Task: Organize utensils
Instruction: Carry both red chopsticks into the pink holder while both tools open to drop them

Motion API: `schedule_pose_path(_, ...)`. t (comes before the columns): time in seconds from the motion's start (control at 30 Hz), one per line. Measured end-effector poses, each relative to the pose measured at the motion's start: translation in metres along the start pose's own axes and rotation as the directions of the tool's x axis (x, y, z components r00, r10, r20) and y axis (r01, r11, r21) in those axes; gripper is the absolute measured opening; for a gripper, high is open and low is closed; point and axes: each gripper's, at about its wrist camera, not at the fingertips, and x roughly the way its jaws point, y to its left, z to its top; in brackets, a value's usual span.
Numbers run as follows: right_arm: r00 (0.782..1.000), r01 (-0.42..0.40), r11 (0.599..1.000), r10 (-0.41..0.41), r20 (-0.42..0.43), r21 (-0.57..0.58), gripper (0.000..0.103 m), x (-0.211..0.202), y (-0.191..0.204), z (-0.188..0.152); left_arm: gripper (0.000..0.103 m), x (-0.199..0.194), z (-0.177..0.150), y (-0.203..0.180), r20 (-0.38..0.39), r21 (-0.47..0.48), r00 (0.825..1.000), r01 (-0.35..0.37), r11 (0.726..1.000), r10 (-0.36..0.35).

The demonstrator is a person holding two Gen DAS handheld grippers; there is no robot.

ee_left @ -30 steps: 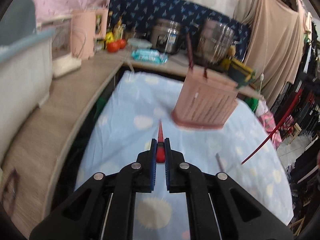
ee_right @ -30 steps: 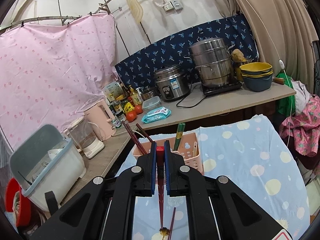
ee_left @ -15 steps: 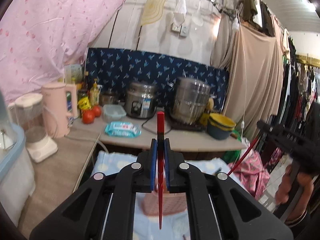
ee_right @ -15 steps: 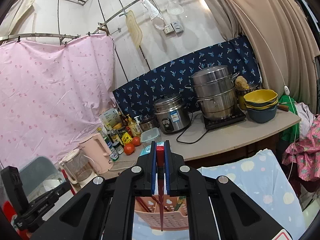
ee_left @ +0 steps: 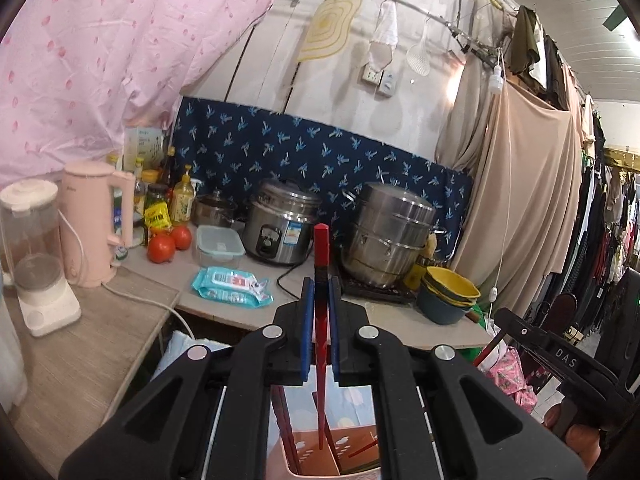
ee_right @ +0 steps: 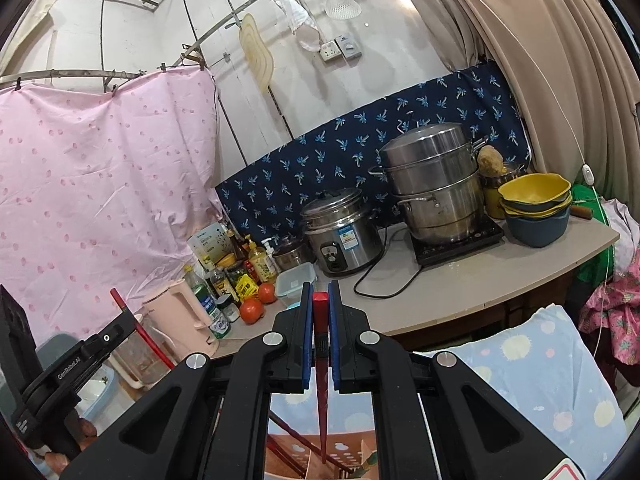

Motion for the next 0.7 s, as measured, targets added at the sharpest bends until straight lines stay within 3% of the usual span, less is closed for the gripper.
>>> schedule_pose_path(0.3,0.996,0.03,1.0,-0.03,-0.086,-0.008,0.007,0.025,-0.01,-0.029,0.007,0.024,-0.044,0.017,-0.105,-0.045,0.994,-0.023,0.999,0.018)
schedule_pose_path(0.4,0.995,0.041,0.999,-0.041,-0.087,-0.01,0.014,0.023,-0.012,-0.034,0.008,0.023,-0.05,0.019,-0.113,-0.055,0.993,-0.034,0.998,0.028)
schedule_pose_path(0.53,0.995,0.046,0.999,-0.046,-0.087,-0.008,0.024,0.017,-0.014,-0.037,0.041,0.017,-0.056,0.018,-0.127,-0.047,0.99,-0.065,0.997,0.059)
schedule_pose_path(0.7,0.995,0.046,0.999,-0.047,-0.092,-0.009,0.027,0.003,-0.018,-0.045,0.041,0.004,-0.066,0.011,-0.144,-0.008,0.987,-0.075,0.997,0.073)
